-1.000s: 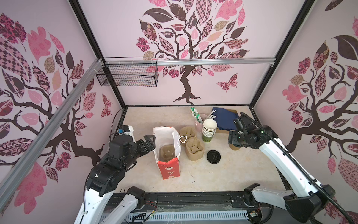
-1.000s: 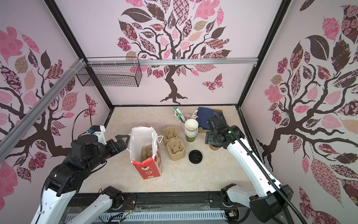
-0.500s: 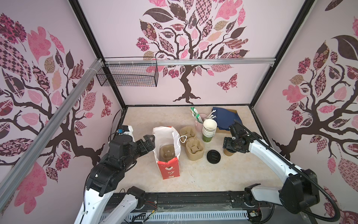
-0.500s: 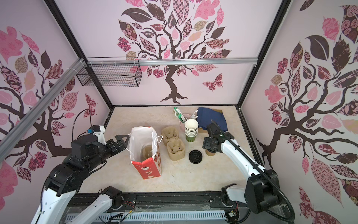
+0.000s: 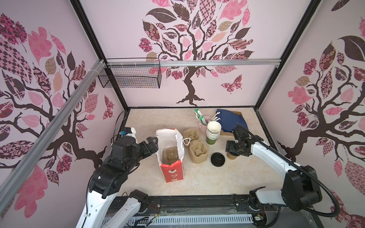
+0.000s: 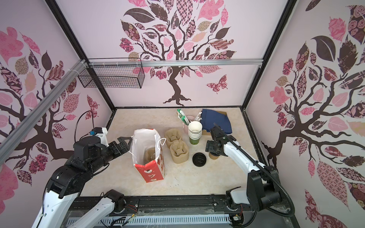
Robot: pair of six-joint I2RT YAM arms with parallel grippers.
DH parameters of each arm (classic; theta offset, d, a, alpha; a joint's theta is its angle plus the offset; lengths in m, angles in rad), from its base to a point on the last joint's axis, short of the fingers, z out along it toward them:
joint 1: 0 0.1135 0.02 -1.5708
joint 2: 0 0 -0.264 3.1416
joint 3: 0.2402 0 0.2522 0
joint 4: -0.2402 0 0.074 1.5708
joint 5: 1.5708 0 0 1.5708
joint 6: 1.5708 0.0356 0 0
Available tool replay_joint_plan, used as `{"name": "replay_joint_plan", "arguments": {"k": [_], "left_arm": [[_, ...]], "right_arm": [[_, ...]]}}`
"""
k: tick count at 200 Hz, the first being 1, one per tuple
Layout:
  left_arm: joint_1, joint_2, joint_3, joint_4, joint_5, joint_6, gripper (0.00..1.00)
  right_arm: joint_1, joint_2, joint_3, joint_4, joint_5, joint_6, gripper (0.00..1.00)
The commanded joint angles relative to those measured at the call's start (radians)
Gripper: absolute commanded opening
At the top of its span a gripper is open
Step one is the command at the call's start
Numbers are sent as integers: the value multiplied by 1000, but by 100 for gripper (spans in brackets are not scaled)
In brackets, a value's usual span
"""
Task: Pack a coffee takeout order
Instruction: Place the coffee cup at the middle-right of the table.
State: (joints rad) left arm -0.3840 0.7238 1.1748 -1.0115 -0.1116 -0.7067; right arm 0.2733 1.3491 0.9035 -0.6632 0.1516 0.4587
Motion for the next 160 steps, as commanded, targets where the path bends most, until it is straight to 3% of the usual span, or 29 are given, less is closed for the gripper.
{"name": "replay_joint_plan", "arguments": {"k": [1, 71, 160], "left_arm": [[7, 2, -8, 17, -9, 15, 98], [12, -3, 15, 1, -17, 32, 98], [12, 7, 93, -15, -38, 152, 98]], "right_arm": [[-4, 24, -4, -7, 4, -17, 98], [-5, -14, 32, -35, 10, -27, 100], [-5, -59, 112, -98, 28, -31, 100]]}}
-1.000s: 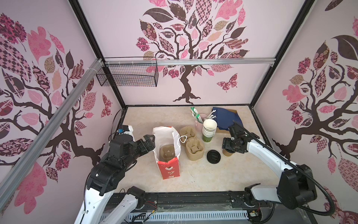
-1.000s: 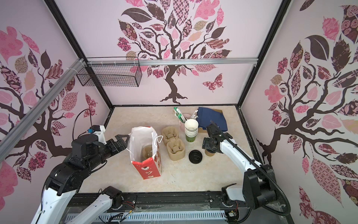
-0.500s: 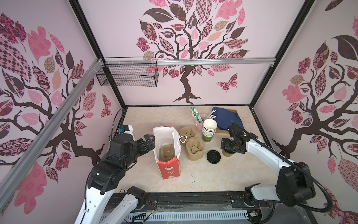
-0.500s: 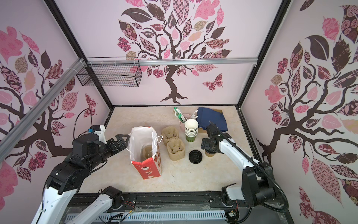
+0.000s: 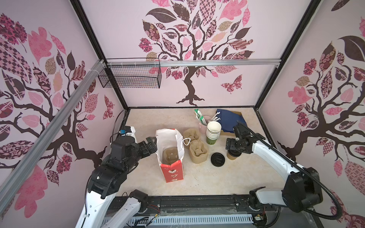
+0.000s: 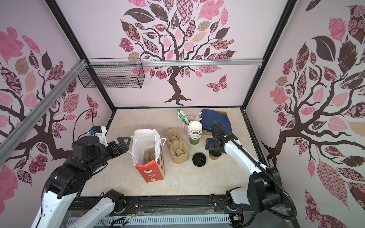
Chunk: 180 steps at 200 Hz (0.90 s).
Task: Pack a coffee takeout order
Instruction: Place the coffee cup at the middle-right of the table, then press the lid on the coffee cup.
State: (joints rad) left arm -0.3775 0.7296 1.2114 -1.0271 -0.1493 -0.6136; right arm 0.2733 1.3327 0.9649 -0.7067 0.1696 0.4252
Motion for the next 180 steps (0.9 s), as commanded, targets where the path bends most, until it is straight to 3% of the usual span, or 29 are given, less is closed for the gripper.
{"name": "replay_joint_plan", "arguments": {"k": [1, 25, 40, 59, 77, 85, 93, 111, 127, 180], "left_arm": [[5, 2, 58, 1, 2, 62, 98], [-1, 36, 99, 62, 144, 129, 93], [-56, 91, 146, 102, 182, 146, 88], [-245, 188, 212, 162, 89, 178, 86], [-486, 312, 269, 259, -43, 213, 87], [-551, 378, 298, 299, -41, 216, 87], [-594, 450, 323, 336, 3, 197, 85], [-655, 596, 355, 430, 111, 126, 82], [-720, 721, 389, 458, 102, 124, 82], [-707, 1070, 523, 430, 72, 80, 77]], "right_arm": [[-5, -43, 52, -57, 12, 4, 100], [-5, -127, 104, -94, 57, 36, 100], [-14, -175, 137, -131, 77, 57, 98], [-105, -225, 139, -164, -2, 64, 94], [-306, -292, 74, -146, -182, 42, 88], [-410, -319, 40, -137, -272, 30, 85], [-443, -339, 14, -138, -269, 43, 83], [-446, -376, -54, -106, -330, 82, 83], [-447, -402, -120, -66, -354, 113, 82], [-447, -429, -264, 67, -410, 159, 79]]}}
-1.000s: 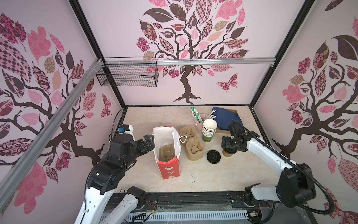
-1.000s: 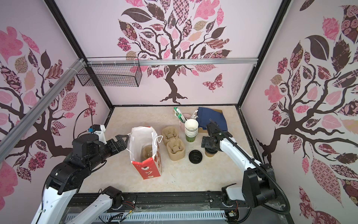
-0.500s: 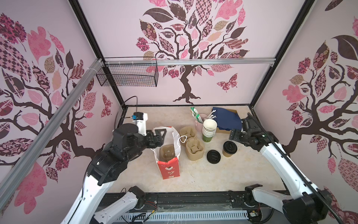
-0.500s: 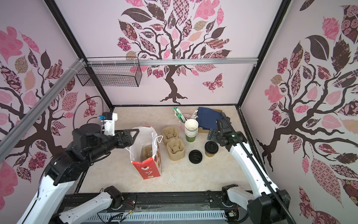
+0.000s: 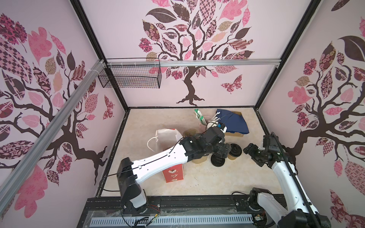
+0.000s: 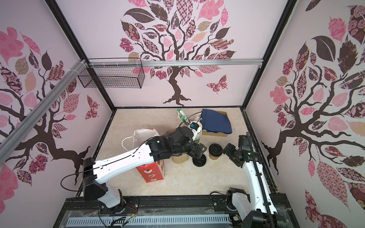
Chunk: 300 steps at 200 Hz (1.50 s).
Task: Pack a coffee takeout order
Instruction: Press the lid on the coffee cup.
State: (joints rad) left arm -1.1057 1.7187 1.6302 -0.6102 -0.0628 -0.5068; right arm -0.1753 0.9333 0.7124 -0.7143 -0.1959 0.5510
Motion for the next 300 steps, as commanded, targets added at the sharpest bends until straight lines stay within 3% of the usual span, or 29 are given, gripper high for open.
{"name": "replay_joint_plan", "arguments": {"k": [1, 59, 101, 300], "left_arm": [[23, 86, 106, 13, -13, -29, 77], [91, 308, 244, 27, 76, -63, 71], [93, 406, 304, 28, 123, -81, 61], [98, 553, 319, 38, 168, -150, 45]], "right_arm": [[1, -30, -12, 76, -46, 33, 79], [2, 11, -46, 117, -97, 13, 73], [2, 20, -62, 126, -134, 6, 68], [2, 61, -137, 153, -116, 50, 61]]}}
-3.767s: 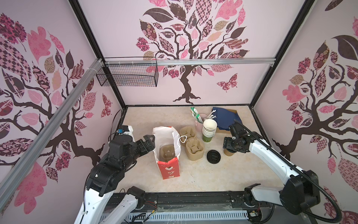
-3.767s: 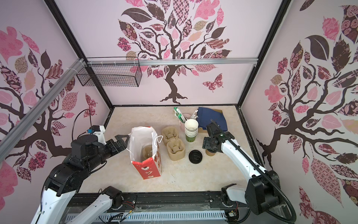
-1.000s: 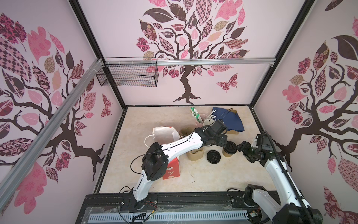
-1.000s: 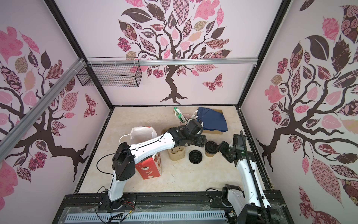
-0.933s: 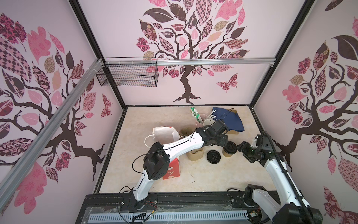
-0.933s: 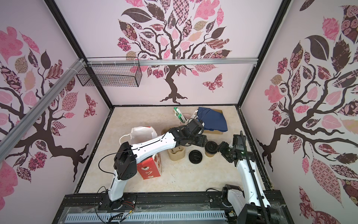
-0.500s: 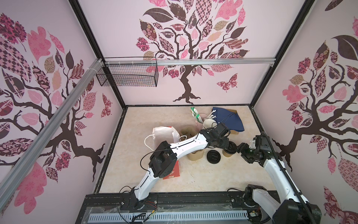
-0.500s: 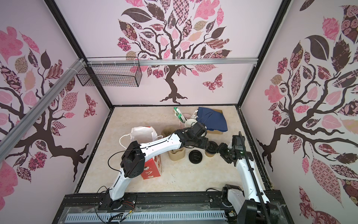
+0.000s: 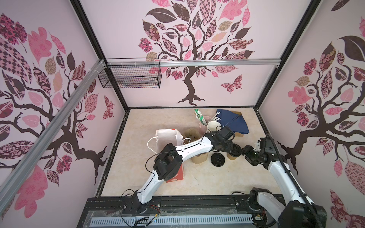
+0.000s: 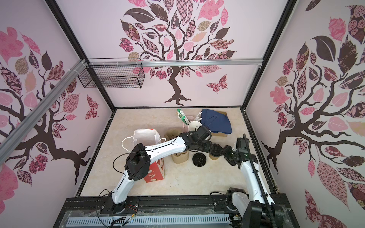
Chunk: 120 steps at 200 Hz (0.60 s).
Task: Pack a coffee takeout order
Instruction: Press the lid on the coffee cup.
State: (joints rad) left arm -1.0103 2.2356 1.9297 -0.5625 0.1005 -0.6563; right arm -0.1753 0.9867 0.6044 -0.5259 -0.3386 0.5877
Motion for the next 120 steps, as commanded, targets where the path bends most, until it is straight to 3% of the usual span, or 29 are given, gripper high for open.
{"name": "replay_joint_plan", "arguments": {"k": [1, 65, 120], "left_arm": [[3, 36, 19, -10, 5, 0, 44], [3, 19, -74, 13, 5, -10, 41], [3, 19, 63, -38, 8, 38, 43]], "right_arm": [[2, 7, -29, -35, 27, 15, 61], [2, 6, -61, -35, 58, 37, 61], [2, -21, 22, -60, 49, 23, 62]]}}
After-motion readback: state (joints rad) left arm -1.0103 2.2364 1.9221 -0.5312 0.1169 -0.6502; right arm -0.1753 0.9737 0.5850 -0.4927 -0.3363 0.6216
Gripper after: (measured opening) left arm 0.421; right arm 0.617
